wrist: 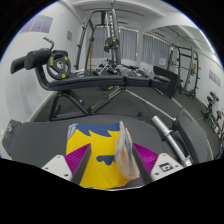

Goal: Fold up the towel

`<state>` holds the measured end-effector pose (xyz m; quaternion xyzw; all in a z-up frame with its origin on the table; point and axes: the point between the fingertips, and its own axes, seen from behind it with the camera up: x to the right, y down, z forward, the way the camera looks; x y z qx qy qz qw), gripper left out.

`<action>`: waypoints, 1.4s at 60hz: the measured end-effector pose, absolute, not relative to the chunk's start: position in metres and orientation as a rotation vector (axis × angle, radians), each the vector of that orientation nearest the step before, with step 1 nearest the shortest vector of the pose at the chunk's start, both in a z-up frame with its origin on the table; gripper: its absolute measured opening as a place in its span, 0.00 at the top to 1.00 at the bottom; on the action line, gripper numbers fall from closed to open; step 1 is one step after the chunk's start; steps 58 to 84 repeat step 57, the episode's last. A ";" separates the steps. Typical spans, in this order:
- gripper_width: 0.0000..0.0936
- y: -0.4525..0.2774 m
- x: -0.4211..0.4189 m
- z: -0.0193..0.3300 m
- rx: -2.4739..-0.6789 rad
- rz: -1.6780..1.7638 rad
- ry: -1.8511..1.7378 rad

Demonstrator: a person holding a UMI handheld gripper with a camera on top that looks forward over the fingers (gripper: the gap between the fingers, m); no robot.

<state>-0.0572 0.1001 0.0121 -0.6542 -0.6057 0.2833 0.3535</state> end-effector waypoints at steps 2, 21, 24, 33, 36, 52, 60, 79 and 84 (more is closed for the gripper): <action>0.12 0.103 -0.055 0.014 -1.689 0.718 -1.571; 0.08 0.070 0.119 0.174 -1.601 0.859 -1.502; 0.08 0.063 0.155 0.195 -1.583 0.880 -1.498; 0.09 0.047 0.260 0.230 -1.545 0.877 -1.495; 0.09 0.042 0.288 0.234 -1.536 0.870 -1.503; 0.09 0.010 0.356 0.232 -1.525 0.900 -1.538; 0.09 0.007 0.356 0.236 -1.497 0.881 -1.536; 0.09 0.007 0.356 0.236 -1.497 0.881 -1.536; 0.09 0.007 0.356 0.236 -1.497 0.881 -1.536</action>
